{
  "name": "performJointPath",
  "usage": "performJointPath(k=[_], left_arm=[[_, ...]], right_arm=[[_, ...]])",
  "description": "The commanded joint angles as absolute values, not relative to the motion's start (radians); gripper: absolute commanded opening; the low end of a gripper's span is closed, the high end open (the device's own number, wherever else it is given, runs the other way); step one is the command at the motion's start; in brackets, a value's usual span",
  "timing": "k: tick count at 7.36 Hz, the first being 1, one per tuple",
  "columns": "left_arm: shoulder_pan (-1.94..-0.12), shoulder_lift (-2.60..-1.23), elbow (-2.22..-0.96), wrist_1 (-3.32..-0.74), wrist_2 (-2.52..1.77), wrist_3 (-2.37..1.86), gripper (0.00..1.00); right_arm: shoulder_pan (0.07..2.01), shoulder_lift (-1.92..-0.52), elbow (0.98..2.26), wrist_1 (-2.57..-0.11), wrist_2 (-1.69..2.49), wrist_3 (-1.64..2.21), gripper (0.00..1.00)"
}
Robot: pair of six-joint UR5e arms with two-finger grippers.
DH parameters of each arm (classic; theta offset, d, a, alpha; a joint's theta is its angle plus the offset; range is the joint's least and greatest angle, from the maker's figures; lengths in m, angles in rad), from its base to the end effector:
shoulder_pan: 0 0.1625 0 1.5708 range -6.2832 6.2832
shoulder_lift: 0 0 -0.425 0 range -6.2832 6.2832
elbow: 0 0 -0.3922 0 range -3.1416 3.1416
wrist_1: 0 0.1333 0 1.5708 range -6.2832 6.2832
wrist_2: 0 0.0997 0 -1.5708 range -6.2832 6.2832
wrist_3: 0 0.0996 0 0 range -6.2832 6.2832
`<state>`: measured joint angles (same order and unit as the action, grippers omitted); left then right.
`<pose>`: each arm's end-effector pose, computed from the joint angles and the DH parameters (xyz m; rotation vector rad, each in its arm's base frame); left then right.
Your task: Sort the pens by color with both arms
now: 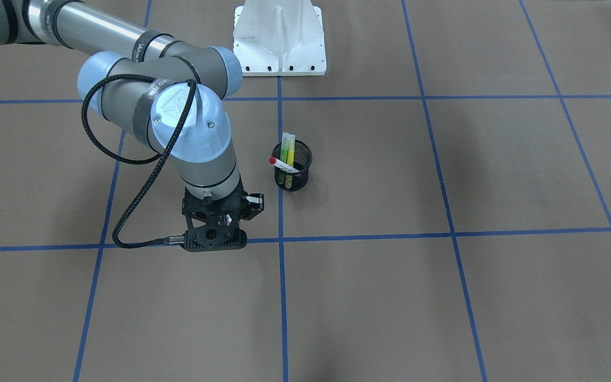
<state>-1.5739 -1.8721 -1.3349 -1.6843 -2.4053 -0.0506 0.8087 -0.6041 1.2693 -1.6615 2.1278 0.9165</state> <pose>-0.0614 -0.6273 0.5908 0.1485 0.8358 0.0242 -0.4857 -0.6257 0.1786 -0.0292 -0.7771 -0.0134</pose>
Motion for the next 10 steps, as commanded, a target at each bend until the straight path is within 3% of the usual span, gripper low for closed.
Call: performJointPath(k=[1,4,10], left_arm=[[-1.574,-1.867,-1.336,-1.684,-2.402,-0.051,0.99],[-1.572,-1.859,-1.336,-1.686,-2.399,-0.049,0.99],[-1.572,-1.858,-1.338,-1.687,-2.399,-0.048,0.99]], right_arm=[[0.805,-0.61,1.233,-1.649,2.177,0.934,0.0],[0.772,-0.656,1.198,-1.491,2.2,1.029,0.0],[0.762,-0.657,1.19,-1.488,2.198,1.048,0.0]])
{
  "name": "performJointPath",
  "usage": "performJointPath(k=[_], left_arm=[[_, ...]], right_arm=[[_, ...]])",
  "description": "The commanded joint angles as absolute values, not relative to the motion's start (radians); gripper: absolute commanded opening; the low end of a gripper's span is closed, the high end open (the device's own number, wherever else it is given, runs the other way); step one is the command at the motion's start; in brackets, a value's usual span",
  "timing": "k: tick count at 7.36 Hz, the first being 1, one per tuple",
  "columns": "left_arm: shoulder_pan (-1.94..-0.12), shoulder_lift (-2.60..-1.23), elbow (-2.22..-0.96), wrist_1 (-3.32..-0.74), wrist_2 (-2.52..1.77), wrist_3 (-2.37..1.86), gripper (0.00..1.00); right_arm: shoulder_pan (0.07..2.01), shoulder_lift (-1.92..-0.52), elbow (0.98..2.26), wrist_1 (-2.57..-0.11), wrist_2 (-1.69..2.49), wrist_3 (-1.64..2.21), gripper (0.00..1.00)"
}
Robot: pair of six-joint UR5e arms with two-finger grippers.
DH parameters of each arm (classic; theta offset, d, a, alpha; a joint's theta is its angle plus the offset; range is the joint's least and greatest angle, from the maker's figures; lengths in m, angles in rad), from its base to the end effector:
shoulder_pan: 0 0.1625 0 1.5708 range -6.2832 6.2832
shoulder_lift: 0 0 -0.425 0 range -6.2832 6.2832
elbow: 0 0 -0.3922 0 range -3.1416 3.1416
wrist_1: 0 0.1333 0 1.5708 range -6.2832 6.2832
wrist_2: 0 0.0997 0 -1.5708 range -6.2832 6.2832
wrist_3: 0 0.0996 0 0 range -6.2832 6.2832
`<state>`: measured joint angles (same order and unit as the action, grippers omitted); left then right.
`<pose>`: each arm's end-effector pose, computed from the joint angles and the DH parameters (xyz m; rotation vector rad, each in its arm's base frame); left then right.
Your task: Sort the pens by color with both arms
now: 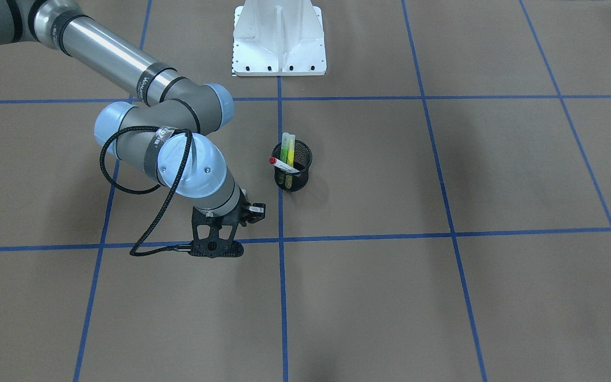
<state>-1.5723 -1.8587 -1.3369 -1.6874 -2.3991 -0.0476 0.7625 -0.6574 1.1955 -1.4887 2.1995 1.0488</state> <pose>-0.0609 -0.6219 0.5983 0.1416 0.8296 0.0245 -0.5277 -0.6074 0.2288 -0.1277 -0.8428 0.0309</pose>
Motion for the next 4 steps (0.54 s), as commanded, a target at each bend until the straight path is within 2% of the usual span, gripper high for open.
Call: performJointPath(k=[1,4], left_arm=[[-1.572,-1.859,-1.338,-1.687,-2.399,-0.048,0.99],[-1.574,-1.859,-1.339,-1.687,-2.399,-0.048,0.99]], right_arm=[[0.762,-0.657,1.19,-1.486,2.198,1.048,0.0],[0.764,-0.655,1.189,-1.486,2.197,1.048,0.02]])
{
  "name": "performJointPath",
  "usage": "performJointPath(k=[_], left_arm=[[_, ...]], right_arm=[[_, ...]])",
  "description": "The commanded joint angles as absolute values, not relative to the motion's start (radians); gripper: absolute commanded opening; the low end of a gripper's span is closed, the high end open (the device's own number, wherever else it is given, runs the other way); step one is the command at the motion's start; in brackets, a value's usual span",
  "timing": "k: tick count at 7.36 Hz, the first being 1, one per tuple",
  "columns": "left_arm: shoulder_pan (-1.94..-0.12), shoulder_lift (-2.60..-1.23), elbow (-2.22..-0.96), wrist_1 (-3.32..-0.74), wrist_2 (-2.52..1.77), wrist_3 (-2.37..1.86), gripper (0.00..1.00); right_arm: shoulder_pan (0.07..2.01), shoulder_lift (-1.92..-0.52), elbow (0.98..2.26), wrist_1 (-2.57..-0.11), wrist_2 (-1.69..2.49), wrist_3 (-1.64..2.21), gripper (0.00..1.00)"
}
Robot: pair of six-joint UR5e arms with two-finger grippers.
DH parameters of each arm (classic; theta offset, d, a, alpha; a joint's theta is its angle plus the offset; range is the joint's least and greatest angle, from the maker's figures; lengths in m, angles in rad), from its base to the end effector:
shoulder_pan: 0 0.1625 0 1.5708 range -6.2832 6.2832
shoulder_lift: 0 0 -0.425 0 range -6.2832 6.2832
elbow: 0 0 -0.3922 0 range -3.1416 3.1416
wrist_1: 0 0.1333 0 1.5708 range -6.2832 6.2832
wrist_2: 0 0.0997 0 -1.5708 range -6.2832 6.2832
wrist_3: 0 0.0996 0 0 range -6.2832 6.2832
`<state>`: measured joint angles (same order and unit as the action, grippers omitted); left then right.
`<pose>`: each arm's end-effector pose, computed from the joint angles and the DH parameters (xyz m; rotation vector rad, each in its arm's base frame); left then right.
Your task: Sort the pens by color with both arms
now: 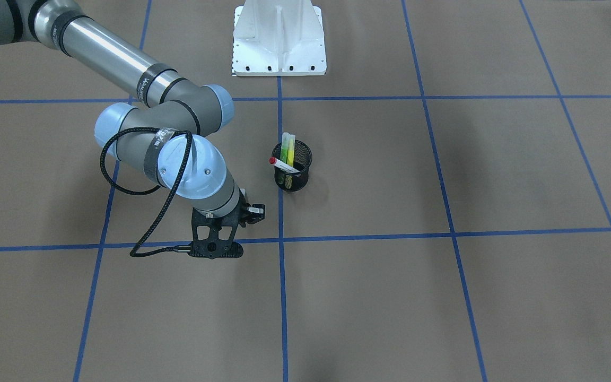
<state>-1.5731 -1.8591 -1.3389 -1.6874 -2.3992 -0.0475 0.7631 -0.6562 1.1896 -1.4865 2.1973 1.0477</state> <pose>-0.0613 -0.6221 0.5970 0.1442 0.8296 0.0248 -0.5282 -0.6088 0.2304 -0.1268 -0.8400 0.0320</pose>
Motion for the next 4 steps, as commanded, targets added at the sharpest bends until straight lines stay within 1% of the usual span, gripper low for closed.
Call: performJointPath(k=[1,2,3,4], left_arm=[[-1.574,-1.859,-1.339,-1.687,-2.399,-0.048,0.99],[-1.574,-1.859,-1.339,-1.687,-2.399,-0.048,0.99],[-1.572,-1.859,-1.339,-1.687,-2.399,-0.048,0.99],[-1.572,-1.859,-1.339,-1.687,-2.399,-0.048,0.99]], right_arm=[[0.764,-0.655,1.189,-1.486,2.195,1.048,0.1],[0.764,-0.655,1.189,-1.486,2.194,1.048,0.35],[0.764,-0.655,1.189,-1.486,2.191,1.048,0.47],[0.764,-0.655,1.184,-1.488,2.189,1.048,0.65]])
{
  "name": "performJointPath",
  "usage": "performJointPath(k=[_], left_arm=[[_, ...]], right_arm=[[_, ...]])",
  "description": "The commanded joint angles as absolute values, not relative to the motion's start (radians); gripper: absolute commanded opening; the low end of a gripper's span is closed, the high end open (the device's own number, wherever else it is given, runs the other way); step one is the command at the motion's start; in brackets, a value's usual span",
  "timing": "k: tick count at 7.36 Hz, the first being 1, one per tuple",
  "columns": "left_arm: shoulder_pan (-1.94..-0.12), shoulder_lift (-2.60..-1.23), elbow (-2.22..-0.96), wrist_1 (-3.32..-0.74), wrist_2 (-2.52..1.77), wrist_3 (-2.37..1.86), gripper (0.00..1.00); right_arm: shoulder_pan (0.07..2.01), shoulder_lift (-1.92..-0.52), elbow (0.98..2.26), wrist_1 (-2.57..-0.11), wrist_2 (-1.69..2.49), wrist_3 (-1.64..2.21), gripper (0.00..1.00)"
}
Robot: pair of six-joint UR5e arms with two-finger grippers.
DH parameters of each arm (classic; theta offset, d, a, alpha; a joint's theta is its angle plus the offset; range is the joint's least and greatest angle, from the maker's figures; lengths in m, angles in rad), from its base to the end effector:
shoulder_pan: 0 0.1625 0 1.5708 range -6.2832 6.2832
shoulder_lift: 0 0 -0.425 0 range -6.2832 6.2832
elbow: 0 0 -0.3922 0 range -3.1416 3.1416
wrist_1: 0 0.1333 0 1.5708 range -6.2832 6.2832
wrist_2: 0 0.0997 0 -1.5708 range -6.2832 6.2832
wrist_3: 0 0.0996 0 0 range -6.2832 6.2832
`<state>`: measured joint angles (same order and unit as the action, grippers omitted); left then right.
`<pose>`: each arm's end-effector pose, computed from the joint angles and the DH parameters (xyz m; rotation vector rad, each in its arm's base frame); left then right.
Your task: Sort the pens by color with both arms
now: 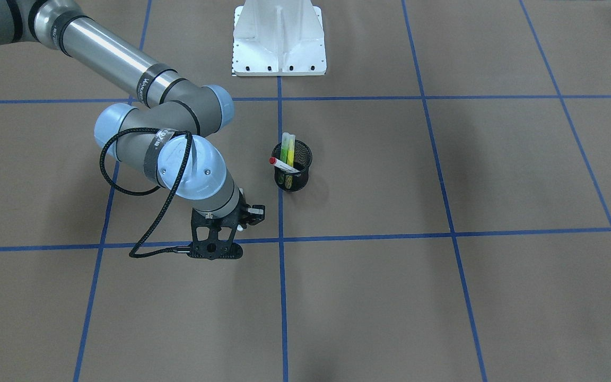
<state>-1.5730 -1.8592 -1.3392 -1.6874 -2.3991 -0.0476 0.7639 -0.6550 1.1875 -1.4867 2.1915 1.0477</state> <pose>-0.0613 -0.6221 0.5968 0.1445 0.8295 0.0250 -0.5278 -0.6100 0.2307 -0.1225 -0.8362 0.0350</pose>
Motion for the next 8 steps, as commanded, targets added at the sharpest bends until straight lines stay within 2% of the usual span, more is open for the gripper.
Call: performJointPath(k=[1,4,5,6,8], left_arm=[[-1.572,-1.859,-1.341,-1.687,-2.398,-0.048,0.99],[-1.568,-1.87,-1.342,-1.683,-2.398,-0.069,0.99],[-1.551,-1.868,-1.398,-1.681,-2.398,-0.165,0.99],[-1.513,-1.864,-1.481,-1.66,-2.398,-0.264,0.99],[-1.462,-1.868,-1.656,-1.487,-2.396,-0.352,1.0]], right_arm=[[0.764,-0.653,1.181,-1.486,2.187,1.048,0.73],[0.764,-0.658,1.183,-1.488,2.187,1.048,0.8],[0.764,-0.658,1.187,-1.486,2.187,1.049,0.87],[0.768,-0.667,1.196,-1.486,2.189,1.048,0.98],[0.813,-0.809,1.3,-1.491,2.195,0.961,0.99]])
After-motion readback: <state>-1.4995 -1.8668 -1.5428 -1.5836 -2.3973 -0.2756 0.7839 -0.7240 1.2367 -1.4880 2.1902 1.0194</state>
